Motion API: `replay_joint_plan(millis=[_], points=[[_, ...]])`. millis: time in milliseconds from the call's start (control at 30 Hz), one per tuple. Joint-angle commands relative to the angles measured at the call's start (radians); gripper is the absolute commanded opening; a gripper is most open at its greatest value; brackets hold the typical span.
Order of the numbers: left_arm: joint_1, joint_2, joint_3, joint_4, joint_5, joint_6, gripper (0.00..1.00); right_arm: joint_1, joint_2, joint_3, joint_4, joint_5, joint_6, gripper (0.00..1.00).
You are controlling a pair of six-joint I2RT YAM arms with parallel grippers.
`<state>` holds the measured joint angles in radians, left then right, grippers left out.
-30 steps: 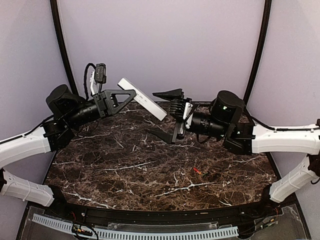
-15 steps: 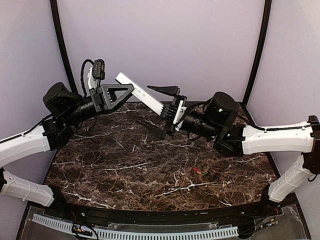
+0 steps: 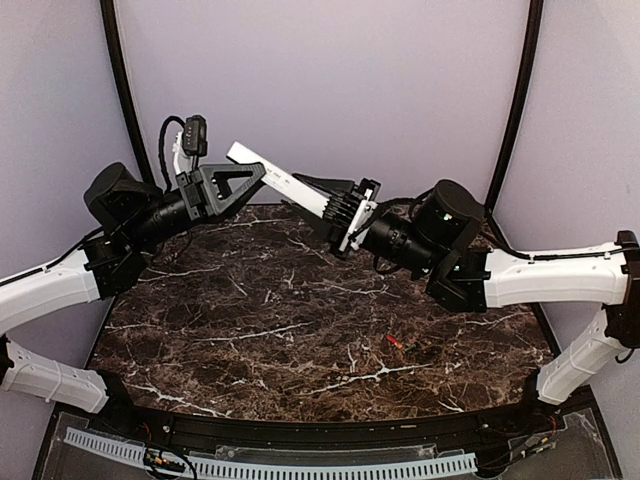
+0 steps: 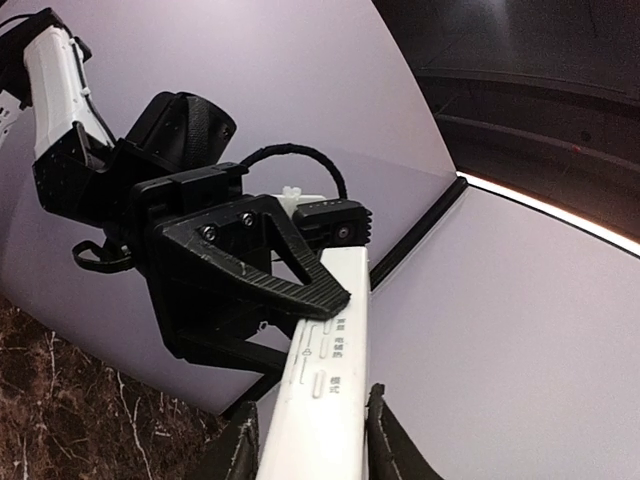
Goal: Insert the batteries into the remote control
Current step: Remove the battery cover from the remote control.
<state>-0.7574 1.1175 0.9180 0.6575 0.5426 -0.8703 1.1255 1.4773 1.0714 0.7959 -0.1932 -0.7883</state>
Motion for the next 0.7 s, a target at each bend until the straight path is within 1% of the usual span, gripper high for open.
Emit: replay_joint_plan(millis=[0, 33, 67, 100, 267, 300, 333, 367, 400, 433, 467, 667], points=[[0.001, -0.002, 0.031, 0.038, 0.020, -0.002, 0.00, 0.013, -0.004, 0.022, -0.038, -0.003, 0.013, 0.25], [0.000, -0.004, 0.030, 0.042, 0.020, -0.002, 0.00, 0.013, -0.006, 0.025, -0.055, -0.001, 0.017, 0.17], [0.000, -0.006, 0.029, 0.049, 0.019, 0.000, 0.00, 0.014, -0.010, 0.027, -0.068, 0.003, 0.019, 0.04], [0.000, -0.009, 0.030, 0.050, 0.018, 0.003, 0.00, 0.015, -0.013, 0.026, -0.074, 0.009, 0.026, 0.00], [0.000, -0.024, 0.038, 0.016, -0.005, 0.043, 0.00, 0.017, -0.035, 0.019, -0.139, 0.016, 0.044, 0.00], [0.000, -0.027, 0.037, 0.012, -0.008, 0.052, 0.00, 0.017, -0.039, 0.018, -0.152, 0.017, 0.046, 0.03], [0.001, -0.034, 0.038, 0.009, -0.014, 0.056, 0.00, 0.017, -0.046, 0.014, -0.162, 0.025, 0.048, 0.11], [0.001, -0.037, 0.038, 0.005, -0.017, 0.066, 0.00, 0.017, -0.056, 0.008, -0.168, 0.030, 0.050, 0.26], [0.001, -0.046, 0.038, 0.002, -0.023, 0.071, 0.00, 0.017, -0.063, -0.001, -0.169, 0.035, 0.050, 0.45], [0.002, -0.049, 0.040, -0.007, -0.028, 0.083, 0.00, 0.017, -0.072, -0.009, -0.174, 0.038, 0.049, 0.53], [0.001, -0.055, 0.042, -0.012, -0.030, 0.088, 0.00, 0.017, -0.081, -0.013, -0.184, 0.044, 0.049, 0.59], [0.003, -0.064, 0.046, -0.037, -0.036, 0.111, 0.00, 0.014, -0.143, -0.042, -0.236, 0.098, 0.055, 0.76]])
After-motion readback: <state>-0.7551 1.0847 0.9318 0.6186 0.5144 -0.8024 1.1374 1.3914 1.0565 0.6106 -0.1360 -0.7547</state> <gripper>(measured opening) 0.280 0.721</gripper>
